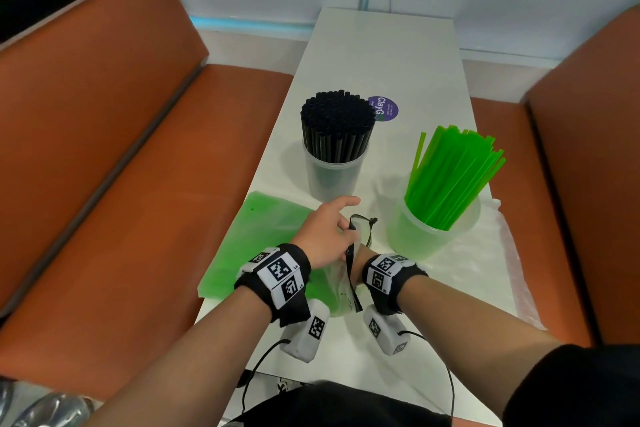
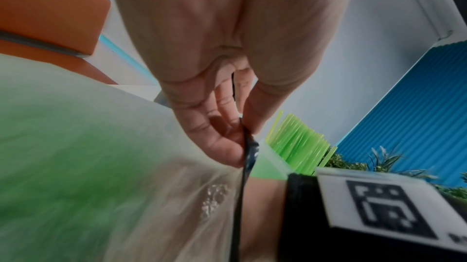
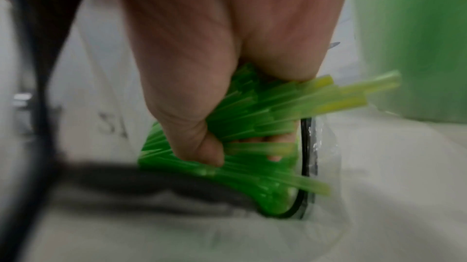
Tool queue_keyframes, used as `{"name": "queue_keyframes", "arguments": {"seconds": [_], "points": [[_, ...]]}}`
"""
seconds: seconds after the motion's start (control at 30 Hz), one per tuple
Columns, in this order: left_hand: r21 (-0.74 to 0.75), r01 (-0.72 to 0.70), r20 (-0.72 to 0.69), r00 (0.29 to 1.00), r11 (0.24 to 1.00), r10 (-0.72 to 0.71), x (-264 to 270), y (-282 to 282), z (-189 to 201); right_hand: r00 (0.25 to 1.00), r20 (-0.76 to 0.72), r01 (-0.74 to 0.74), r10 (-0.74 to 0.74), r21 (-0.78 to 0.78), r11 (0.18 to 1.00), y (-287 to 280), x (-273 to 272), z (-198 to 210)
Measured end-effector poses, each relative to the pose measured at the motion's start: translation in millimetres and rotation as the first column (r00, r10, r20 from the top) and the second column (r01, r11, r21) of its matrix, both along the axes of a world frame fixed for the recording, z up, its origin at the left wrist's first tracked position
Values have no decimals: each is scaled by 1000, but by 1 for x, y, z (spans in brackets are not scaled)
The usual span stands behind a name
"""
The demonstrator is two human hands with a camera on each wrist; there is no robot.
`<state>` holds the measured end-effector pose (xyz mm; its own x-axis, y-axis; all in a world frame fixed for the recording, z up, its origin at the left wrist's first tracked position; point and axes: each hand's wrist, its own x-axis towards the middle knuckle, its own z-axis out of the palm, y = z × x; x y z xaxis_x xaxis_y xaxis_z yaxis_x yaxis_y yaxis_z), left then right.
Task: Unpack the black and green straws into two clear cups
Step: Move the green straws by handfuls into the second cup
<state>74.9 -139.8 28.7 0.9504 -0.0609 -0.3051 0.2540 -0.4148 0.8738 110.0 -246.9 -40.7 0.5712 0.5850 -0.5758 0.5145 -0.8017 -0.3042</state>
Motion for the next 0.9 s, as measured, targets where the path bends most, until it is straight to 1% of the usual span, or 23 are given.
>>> {"name": "queue_keyframes", "arguments": {"seconds": [0.07,0.13,0.2,0.37,0.57,0.67,0.8,0.9], "points": [[3,-2,3,1000,1000,2,-1,0,-1,995,54,-85,86,-17,996,1,0,9],[14,-3,10,1000,1000,3,-1,1,-2,993,91,-85,80,57,995,-2,-1,18],[16,-4,10,1000,1000,3,0,0,-2,990,128,-66,57,64,996,-10,-1,23],[21,-14,-1,1000,1000,14,5,2,-4,983,79,158,-164,83,984,-61,-3,25],[40,-67,-45,997,997,68,15,6,-4,951,93,290,-295,66,955,-144,-12,24],[51,-92,-50,994,994,94,18,8,-4,928,94,358,-360,42,933,-184,-19,31],[58,-133,-28,990,989,135,21,8,-10,901,85,425,-426,33,905,-222,-28,43],[61,-137,-36,990,989,140,19,6,-14,874,89,474,-479,66,878,-242,-34,53]]}}
